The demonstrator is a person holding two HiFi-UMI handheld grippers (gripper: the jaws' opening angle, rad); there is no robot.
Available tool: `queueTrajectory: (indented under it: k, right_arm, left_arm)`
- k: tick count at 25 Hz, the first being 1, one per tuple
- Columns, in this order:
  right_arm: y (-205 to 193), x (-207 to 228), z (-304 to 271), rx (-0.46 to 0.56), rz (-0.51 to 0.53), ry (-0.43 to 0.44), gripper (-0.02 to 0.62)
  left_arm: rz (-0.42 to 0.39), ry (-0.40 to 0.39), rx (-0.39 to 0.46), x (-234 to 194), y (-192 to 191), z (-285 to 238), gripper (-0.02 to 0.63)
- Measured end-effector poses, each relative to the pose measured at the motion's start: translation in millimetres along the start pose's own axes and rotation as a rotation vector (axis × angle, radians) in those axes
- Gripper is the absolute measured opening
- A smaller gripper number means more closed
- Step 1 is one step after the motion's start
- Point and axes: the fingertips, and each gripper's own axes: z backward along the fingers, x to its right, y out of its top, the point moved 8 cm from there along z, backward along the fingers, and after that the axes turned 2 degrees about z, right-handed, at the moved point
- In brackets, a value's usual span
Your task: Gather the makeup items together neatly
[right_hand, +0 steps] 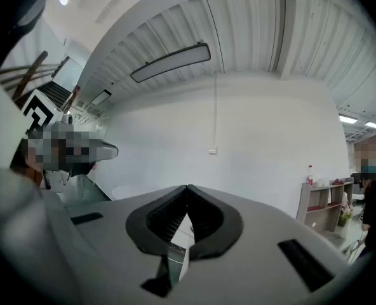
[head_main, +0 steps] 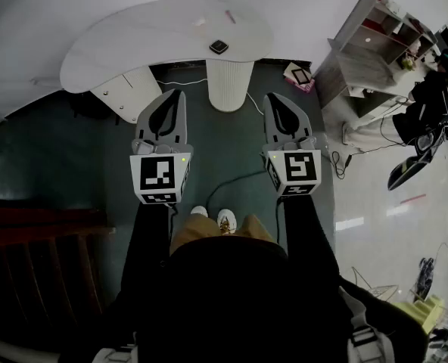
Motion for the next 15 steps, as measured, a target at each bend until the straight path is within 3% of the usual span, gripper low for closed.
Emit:
queueTrajectory:
  k: [5,15]
  right_arm:
    - [-1.2,2.8,2.0,0.006,0.007,0.0,0.026]
    - [-3.6,5.3,4.7,0.033,0.057,0.014,0.028]
  left_arm:
    - [-0.033,-0.01,0.014,5.4,0.5,0.1,0.015]
    - [-0.018,0.004,-0.017,8.7,-3.7,-8.0,0.015]
